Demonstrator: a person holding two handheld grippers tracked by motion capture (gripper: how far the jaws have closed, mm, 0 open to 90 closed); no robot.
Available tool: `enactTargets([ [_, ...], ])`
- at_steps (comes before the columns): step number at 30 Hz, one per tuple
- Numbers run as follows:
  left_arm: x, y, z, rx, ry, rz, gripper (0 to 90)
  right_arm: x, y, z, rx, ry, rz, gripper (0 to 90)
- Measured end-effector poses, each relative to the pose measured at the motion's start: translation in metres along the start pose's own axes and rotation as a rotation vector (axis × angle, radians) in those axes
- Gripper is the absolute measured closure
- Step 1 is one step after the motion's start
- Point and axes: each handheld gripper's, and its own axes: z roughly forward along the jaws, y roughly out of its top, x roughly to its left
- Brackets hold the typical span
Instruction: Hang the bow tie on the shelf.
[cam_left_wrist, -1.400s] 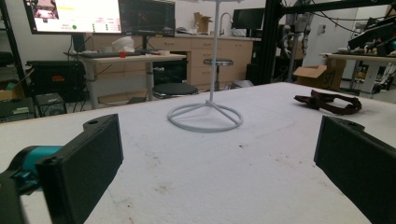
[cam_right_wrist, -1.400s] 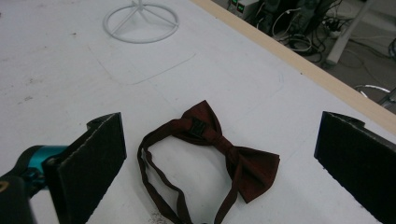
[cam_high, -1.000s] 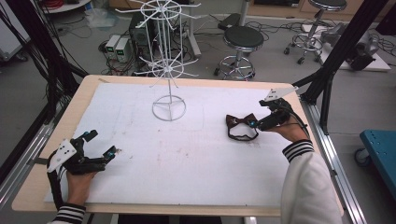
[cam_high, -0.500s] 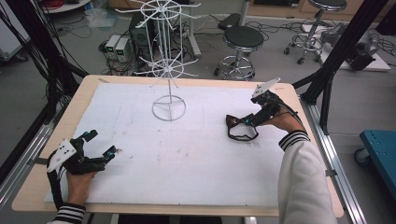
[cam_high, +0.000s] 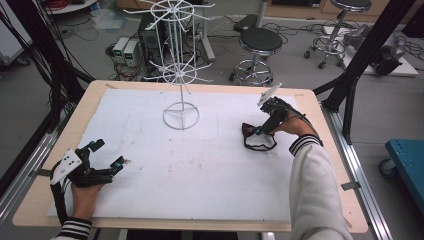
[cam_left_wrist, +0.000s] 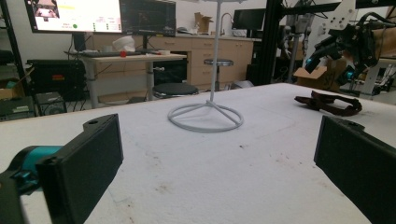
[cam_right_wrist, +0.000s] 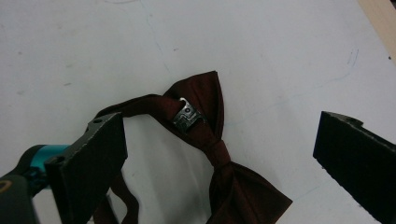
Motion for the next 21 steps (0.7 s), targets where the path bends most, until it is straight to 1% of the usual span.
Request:
enactTargets([
  [3, 0.0, 0.0, 0.0, 0.0, -0.001, 0.0, 1.7, 0.0, -0.001, 0.005, 0.035, -0.008, -0.01, 2.1],
  [6, 0.0, 0.0, 0.0, 0.0, 0.0, 0.001, 1.7, 0.0, -0.002, 0.01, 0.063, 0.0, -0.012, 2.1],
  [7, 0.0, 0.0, 0.0, 0.0, -0.001, 0.001, 1.7, 0.0, -0.002, 0.011, 0.072, 0.0, -0.021, 2.1],
  [8, 0.0, 0.0, 0.0, 0.0, -0.001, 0.001, 1.7, 0.0, -0.002, 0.011, 0.072, 0.0, -0.021, 2.1],
  [9, 0.0, 0.0, 0.0, 0.0, -0.001, 0.001, 1.7, 0.0, -0.003, 0.013, 0.082, 0.007, -0.018, 2.1],
  [13, 0.0, 0.0, 0.0, 0.0, -0.001, -0.001, 1.7, 0.0, -0.003, 0.017, 0.103, 0.001, -0.026, 2.2],
  [14, 0.0, 0.0, 0.0, 0.0, -0.001, -0.001, 1.7, -0.001, -0.004, 0.019, 0.115, -0.005, -0.031, 5.1],
  [15, 0.0, 0.0, 0.0, 0.0, -0.001, -0.001, 1.7, -0.001, -0.004, 0.02, 0.124, 0.004, -0.033, 5.5],
  [17, 0.0, 0.0, 0.0, 0.0, 0.0, 0.0, 1.7, -0.001, -0.004, 0.021, 0.128, 0.005, -0.035, 5.5],
  [19, 0.0, 0.0, 0.0, 0.0, -0.001, 0.001, 1.7, 0.0, -0.004, 0.025, 0.143, 0.019, -0.04, 5.7],
  [20, 0.0, 0.0, 0.0, 0.0, 0.0, 0.0, 1.7, 0.0, -0.004, 0.027, 0.149, 0.008, -0.043, 5.8],
  [21, 0.0, 0.0, 0.0, 0.0, 0.0, 0.001, 1.7, 0.0, -0.005, 0.028, 0.162, 0.01, -0.041, 9.1],
])
